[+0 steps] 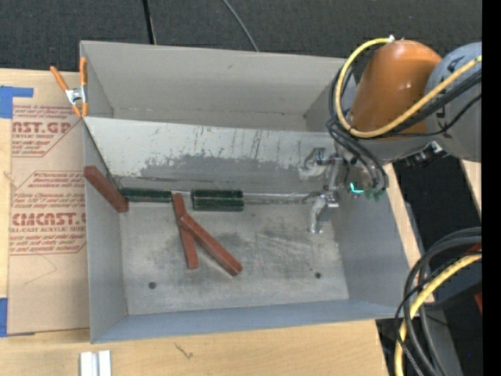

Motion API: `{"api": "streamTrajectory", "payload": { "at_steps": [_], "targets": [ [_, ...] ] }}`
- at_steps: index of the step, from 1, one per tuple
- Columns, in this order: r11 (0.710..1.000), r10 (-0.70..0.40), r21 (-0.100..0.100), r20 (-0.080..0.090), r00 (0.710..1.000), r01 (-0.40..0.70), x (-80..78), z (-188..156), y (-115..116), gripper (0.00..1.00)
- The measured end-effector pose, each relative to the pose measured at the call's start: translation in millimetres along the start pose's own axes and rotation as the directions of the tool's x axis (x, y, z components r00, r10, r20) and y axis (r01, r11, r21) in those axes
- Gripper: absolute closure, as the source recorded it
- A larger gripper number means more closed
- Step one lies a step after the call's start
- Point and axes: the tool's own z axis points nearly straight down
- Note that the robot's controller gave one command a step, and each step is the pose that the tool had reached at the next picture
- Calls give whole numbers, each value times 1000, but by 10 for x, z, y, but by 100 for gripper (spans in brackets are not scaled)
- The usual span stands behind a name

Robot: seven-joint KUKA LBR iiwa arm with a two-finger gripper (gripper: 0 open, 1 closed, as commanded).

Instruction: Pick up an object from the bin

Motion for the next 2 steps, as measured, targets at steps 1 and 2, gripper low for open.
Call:
{"api": "streamTrajectory", "payload": {
  "at_steps": [1, 2],
  "targets": [
    [1000, -1, 1, 7, 1000, 1, -16, -46, 1, 0],
    [1000, -18, 2, 15, 1000, 18, 13, 433, 25, 0]
  ]
}}
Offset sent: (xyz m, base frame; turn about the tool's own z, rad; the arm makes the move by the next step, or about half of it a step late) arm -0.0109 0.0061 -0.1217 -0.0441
